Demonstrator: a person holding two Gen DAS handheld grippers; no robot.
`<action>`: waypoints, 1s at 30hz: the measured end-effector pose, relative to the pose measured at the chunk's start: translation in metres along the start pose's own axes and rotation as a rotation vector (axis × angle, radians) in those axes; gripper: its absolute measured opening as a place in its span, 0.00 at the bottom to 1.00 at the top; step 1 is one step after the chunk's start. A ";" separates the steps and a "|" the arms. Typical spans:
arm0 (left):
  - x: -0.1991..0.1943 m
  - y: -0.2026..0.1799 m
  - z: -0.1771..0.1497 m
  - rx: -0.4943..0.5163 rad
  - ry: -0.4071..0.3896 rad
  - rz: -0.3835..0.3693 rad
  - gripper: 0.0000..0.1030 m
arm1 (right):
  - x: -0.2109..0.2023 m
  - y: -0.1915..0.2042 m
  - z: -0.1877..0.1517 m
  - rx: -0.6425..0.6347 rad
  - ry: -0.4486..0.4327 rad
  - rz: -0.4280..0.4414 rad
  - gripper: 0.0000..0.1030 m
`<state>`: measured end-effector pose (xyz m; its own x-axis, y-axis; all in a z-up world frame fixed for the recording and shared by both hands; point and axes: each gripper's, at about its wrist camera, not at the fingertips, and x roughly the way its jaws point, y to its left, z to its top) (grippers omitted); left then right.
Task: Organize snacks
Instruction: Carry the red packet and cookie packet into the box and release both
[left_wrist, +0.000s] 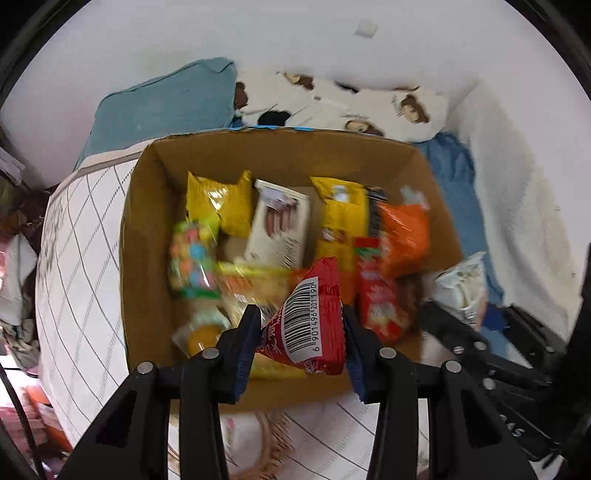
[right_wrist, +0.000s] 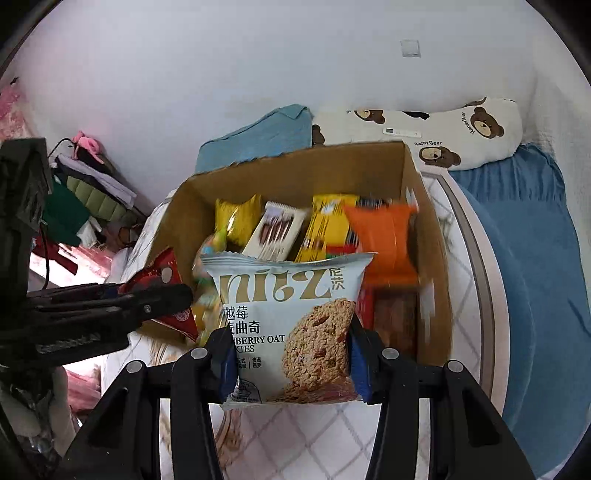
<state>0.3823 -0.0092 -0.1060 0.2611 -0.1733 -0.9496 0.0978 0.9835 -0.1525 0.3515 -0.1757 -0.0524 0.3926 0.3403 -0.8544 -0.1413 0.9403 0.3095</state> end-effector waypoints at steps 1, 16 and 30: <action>0.008 0.005 0.010 -0.004 0.017 0.012 0.38 | 0.011 0.001 0.011 -0.001 0.012 -0.006 0.49; 0.080 0.057 0.067 -0.137 0.209 0.051 0.82 | 0.136 0.016 0.080 -0.008 0.203 -0.082 0.93; 0.062 0.057 0.044 -0.127 0.133 0.136 0.90 | 0.122 0.004 0.067 -0.025 0.217 -0.235 0.98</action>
<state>0.4464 0.0333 -0.1619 0.1340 -0.0380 -0.9903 -0.0534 0.9975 -0.0455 0.4593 -0.1300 -0.1278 0.2145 0.1036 -0.9712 -0.0934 0.9920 0.0851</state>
